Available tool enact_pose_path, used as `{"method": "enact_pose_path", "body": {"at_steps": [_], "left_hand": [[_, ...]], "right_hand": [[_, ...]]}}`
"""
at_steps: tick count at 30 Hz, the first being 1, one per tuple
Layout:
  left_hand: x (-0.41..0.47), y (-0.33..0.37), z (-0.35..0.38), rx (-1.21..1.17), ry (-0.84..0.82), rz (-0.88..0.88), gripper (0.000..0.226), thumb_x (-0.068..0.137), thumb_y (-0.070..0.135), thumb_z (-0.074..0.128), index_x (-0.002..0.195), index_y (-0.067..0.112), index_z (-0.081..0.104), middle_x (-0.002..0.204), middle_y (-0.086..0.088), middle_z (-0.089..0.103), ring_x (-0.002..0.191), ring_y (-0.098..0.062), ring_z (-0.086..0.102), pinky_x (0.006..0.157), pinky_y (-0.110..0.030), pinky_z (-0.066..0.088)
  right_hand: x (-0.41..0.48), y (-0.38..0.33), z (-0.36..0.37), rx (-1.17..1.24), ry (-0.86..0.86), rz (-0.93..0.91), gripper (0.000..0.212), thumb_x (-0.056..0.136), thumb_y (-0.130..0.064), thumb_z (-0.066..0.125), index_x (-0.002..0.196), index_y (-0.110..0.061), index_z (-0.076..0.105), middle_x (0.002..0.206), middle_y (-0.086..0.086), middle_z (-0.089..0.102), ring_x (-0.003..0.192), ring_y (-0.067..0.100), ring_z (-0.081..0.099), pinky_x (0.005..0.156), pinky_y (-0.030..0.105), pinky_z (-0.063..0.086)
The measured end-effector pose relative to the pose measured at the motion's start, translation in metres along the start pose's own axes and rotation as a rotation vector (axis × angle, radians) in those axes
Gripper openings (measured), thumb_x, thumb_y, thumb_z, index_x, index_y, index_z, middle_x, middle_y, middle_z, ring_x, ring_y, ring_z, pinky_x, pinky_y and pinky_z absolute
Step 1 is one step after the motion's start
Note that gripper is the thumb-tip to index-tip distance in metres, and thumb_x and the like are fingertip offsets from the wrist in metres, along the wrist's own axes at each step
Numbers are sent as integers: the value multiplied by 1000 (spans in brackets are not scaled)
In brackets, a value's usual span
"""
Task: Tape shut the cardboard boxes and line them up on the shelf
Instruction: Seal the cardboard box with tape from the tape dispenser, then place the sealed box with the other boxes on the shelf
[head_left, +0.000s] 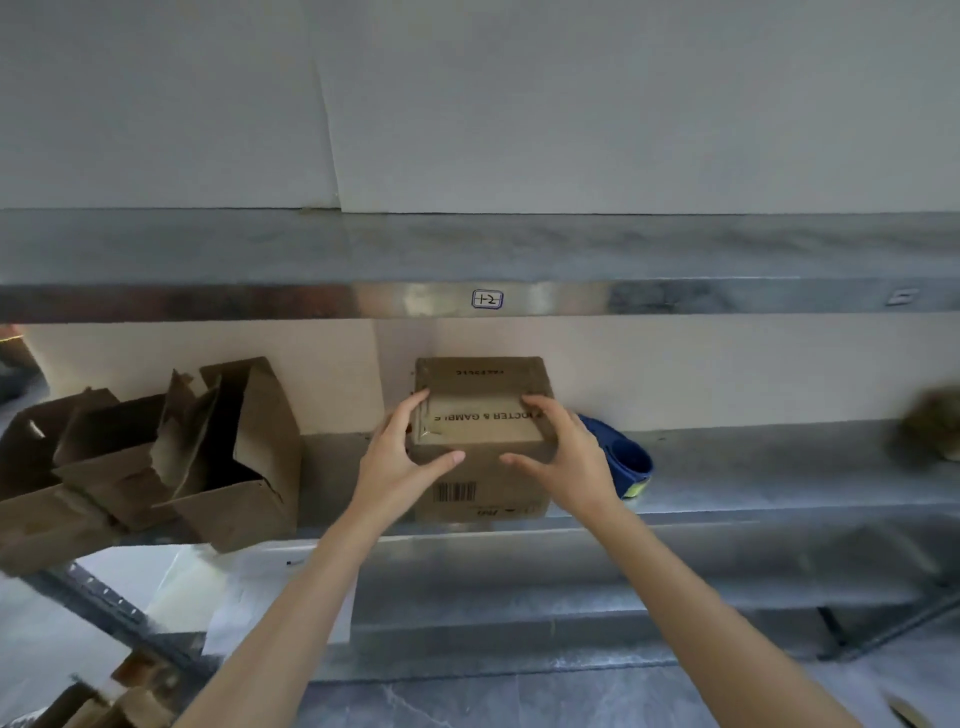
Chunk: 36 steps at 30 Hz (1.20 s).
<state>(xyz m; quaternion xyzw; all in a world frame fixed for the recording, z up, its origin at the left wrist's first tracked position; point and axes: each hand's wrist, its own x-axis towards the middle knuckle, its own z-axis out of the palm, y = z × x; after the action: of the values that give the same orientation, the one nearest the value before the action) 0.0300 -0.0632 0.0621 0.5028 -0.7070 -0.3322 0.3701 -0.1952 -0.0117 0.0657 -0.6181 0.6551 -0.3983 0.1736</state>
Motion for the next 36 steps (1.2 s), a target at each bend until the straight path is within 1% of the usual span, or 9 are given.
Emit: {"method": "enact_pose_path", "body": {"at_steps": [4,8,14,16,20,27,31,33,36], "left_hand": [[5,27,3,-16,-75,96,79,76,47,80,141,48,35,144,12,43,123,-4,41,109,-43,39],[9,55,17,-51,-229,157,83,81,45,76,148,47,27,154,10,34,133,-6,36,113,-49,34],[13,97,54,0,-339,315,79,86,39,72,151,40,27,156,9,34,141,-11,33,116,-45,32],[16,109,70,72,-340,371,75,89,41,69,152,37,29,155,9,35,141,-13,34,115,-46,33],[23,134,109,253,-290,489,68,92,44,61,152,35,30,158,11,30,144,-15,29,117,-47,24],[33,183,205,387,-253,523,66,96,51,52,154,34,27,160,8,28,144,-17,28,115,-44,22],[32,214,262,424,-247,534,66,96,53,49,155,33,26,161,9,25,144,-18,28,114,-43,22],[29,226,288,444,-241,524,66,96,55,47,155,34,25,162,9,24,144,-17,27,114,-42,21],[26,241,322,469,-240,510,67,95,55,47,155,34,25,162,9,24,144,-16,26,115,-41,21]], "right_hand": [[-14,-8,-29,26,101,46,68,69,-45,83,128,-42,49,122,-21,57,111,5,53,92,38,53],[-36,-5,-67,85,205,94,66,68,-41,84,126,-44,53,110,-39,50,110,4,55,91,41,55],[-66,13,-128,37,342,183,65,69,-37,85,126,-42,54,110,-30,51,109,9,55,89,43,56],[-74,23,-148,22,385,209,65,69,-35,86,125,-42,55,112,-27,55,109,10,56,89,44,55],[-88,49,-192,18,447,258,65,68,-31,87,125,-38,57,122,-17,60,111,12,57,93,44,53],[-107,107,-277,-44,451,273,64,70,-27,86,127,-35,56,127,-10,59,112,16,56,91,48,52],[-116,144,-327,-39,465,277,65,70,-27,86,127,-37,56,120,-20,57,110,11,55,89,46,54],[-120,162,-350,-14,464,282,64,70,-27,86,125,-40,56,113,-32,55,108,4,55,89,44,54],[-121,191,-377,6,459,277,63,69,-24,86,123,-40,56,110,-38,52,104,-9,54,92,41,54]]}}
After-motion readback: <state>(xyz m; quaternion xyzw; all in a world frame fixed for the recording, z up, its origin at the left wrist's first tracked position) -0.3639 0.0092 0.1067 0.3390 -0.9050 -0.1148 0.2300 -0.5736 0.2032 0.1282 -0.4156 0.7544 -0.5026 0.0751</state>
